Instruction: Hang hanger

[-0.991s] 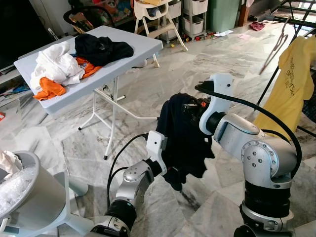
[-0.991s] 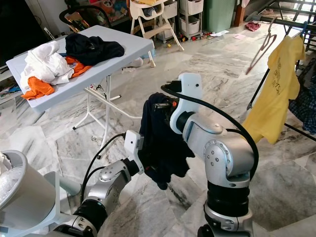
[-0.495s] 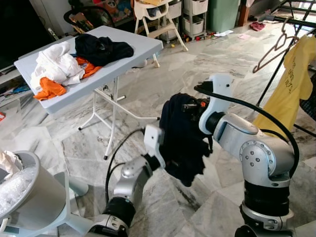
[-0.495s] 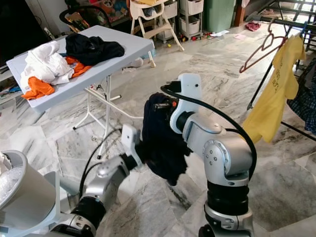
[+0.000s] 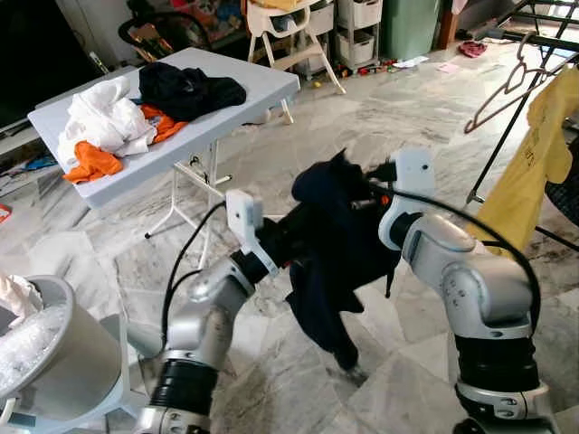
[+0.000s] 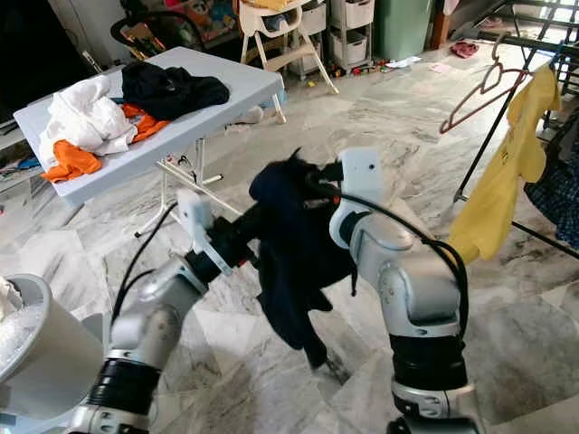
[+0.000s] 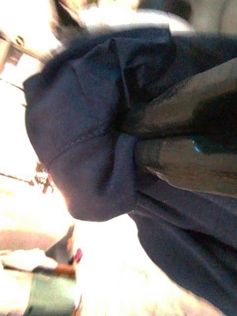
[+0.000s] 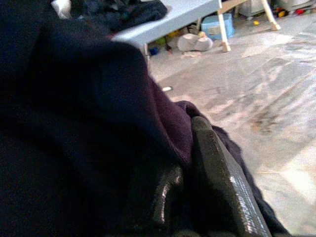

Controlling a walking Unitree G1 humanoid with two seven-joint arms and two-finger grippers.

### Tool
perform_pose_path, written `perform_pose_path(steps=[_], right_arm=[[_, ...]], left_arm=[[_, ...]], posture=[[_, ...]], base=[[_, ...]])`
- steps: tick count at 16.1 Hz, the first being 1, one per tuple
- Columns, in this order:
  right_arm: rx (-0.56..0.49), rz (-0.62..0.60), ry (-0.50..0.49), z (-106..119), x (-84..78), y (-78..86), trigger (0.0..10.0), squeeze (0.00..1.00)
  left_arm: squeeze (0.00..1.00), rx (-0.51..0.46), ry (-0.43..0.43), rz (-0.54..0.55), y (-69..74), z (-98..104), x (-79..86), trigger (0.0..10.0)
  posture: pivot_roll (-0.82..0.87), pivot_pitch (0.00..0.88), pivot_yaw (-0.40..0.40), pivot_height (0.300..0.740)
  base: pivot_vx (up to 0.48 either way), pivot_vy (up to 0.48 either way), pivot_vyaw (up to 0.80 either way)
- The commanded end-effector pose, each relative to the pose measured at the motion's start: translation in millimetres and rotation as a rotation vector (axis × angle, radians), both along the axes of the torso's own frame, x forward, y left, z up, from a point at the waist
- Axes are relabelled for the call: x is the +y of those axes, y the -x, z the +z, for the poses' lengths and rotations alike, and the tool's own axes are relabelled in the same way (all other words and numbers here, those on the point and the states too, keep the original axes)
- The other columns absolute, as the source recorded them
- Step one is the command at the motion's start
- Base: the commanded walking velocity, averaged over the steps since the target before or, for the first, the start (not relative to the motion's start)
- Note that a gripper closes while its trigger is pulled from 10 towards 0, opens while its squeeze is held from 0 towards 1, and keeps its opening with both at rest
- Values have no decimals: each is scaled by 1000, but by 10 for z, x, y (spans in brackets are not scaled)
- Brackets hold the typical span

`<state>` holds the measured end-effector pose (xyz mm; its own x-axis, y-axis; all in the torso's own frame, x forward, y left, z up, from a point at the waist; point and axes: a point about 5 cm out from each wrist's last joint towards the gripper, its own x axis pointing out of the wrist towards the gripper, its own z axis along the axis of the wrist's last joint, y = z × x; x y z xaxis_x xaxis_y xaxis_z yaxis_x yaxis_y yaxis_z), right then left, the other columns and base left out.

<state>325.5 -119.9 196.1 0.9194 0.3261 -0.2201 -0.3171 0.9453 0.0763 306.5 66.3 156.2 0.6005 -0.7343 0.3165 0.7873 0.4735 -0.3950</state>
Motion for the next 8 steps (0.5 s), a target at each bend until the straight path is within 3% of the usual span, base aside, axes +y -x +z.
perform_pose_path(steps=[1,5,8], right_arm=[[-22,11,41,-38,28,-15,0,0],[-48,-31,144,-146,-111,-43,0,0],[-53,-42,195,-238,-206,-60,0,0]], left_arm=[[0,6,39,-18,23,86,91,0],[0,68,105,-85,45,155,188,0],[0,135,166,-76,7,177,307,0]], posture=[[-210,0,168,740],[-209,0,170,740],[-199,0,164,740]], base=[[0,0,0],[0,0,0],[0,0,0]])
